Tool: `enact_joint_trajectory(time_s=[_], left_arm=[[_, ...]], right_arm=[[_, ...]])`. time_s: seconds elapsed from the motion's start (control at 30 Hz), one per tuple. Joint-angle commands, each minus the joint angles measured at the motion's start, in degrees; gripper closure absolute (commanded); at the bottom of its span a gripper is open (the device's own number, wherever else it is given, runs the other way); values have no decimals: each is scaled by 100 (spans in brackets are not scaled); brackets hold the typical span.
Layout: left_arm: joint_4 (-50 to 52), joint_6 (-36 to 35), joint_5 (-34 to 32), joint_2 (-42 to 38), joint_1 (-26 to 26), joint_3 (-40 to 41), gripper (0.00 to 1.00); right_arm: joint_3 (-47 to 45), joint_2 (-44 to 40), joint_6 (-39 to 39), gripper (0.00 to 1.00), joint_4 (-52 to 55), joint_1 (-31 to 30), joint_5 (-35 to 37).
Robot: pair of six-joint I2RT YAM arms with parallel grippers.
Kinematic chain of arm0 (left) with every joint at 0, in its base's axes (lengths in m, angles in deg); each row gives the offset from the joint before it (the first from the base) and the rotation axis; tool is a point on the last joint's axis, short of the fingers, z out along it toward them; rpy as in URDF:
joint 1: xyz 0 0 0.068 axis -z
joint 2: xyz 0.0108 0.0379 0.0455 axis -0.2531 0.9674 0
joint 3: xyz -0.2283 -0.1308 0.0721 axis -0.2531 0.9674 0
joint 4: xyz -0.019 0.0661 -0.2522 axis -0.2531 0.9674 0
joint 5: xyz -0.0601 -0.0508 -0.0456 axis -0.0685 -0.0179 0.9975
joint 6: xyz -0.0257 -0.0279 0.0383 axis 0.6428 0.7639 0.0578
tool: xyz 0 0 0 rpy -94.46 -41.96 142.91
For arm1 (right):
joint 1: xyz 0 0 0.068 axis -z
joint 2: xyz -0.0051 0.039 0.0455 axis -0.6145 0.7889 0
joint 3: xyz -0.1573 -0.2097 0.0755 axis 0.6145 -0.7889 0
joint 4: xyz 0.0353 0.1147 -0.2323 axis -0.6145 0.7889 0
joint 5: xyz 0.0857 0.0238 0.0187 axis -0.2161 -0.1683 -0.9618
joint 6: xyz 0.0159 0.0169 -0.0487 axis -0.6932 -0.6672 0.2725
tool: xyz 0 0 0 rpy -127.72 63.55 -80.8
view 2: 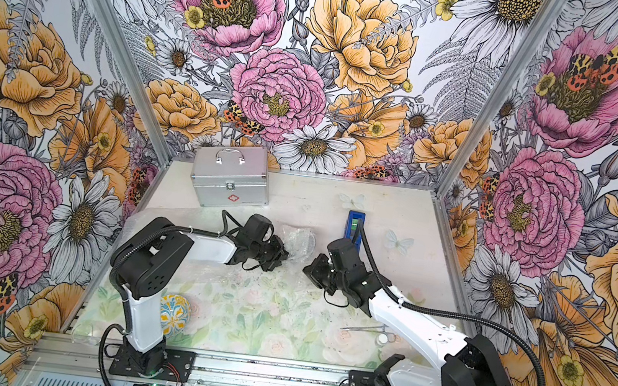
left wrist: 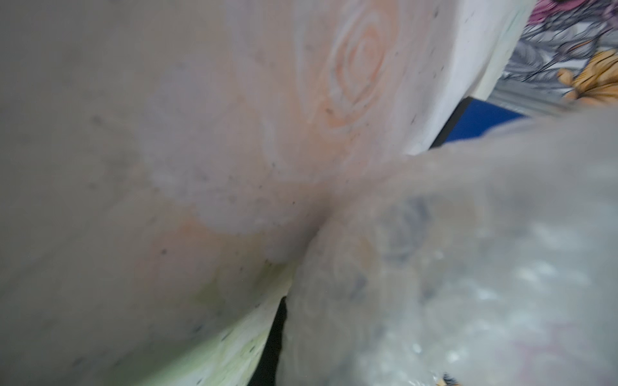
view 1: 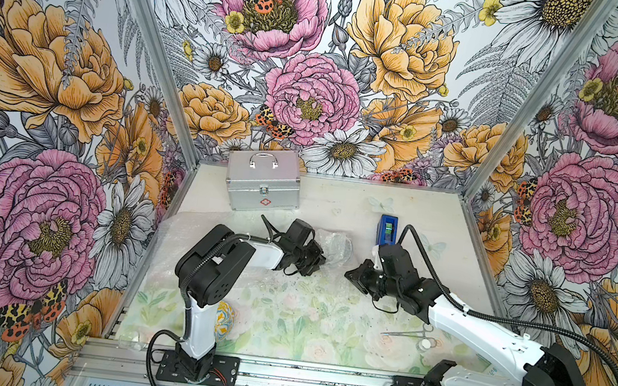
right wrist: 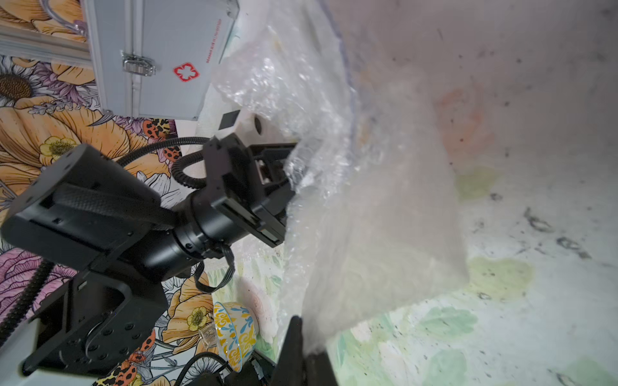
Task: Wrap bowls in bubble wrap
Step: Wrap the bowl in bubble wrap.
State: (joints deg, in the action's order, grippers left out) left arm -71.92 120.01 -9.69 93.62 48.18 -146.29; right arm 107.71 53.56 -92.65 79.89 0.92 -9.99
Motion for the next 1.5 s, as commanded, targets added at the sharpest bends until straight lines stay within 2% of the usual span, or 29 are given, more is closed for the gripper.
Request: enact_joint_trajectory(time_s=[0.0, 0.1, 0.33, 0.43, 0.57, 0.63, 0.8, 0.87, 1.17, 1.2, 1.23, 1.37, 1.47], left_arm=[[1706, -1543, -673, -239, 181, -746, 100], [2152, -1900, -623, -173, 376, -945, 100], [2468, -2058, -437, -84, 472, -771, 100], [2672, -2247, -313, 101, 479, -846, 100], [2674, -2289, -212, 130, 397, -717, 94], [2668, -2344, -220, 72, 327, -630, 86], [2715, -2539, -229, -179, 140, -470, 57], [2763, -2636, -273, -346, 81, -402, 51], [2866, -2917, -578, -1661, 155, -14, 32], [2859, -2949, -602, -1788, 176, -1, 24], [2860, -3000, -628, -1871, 215, -16, 21], [2872, -3273, -789, -2035, 533, -230, 16], [2892, -3395, -963, -2017, 692, -463, 17]], right_arm=[[792, 381, 725, 100, 204, 49, -93], [1449, 1077, 1036, 100, 376, 82, -113], [2391, 2737, 1408, 100, 570, 399, -244], [2593, 3239, 1417, 100, 610, 546, -449], [2672, 3532, 1390, 100, 608, 668, -624], [2655, 3592, 1382, 100, 604, 756, -673], [2676, 3610, 1374, 100, 596, 903, -815], [2690, 3558, 1332, 100, 596, 939, -847], [2904, 3757, 1241, 100, 596, 1027, -913], [2947, 3776, 1237, 100, 597, 1036, -921], [2989, 3791, 1217, 100, 596, 1036, -926], [3162, 3874, 1188, 100, 600, 1036, -1040], [3207, 3929, 1154, 100, 602, 1028, -1121]])
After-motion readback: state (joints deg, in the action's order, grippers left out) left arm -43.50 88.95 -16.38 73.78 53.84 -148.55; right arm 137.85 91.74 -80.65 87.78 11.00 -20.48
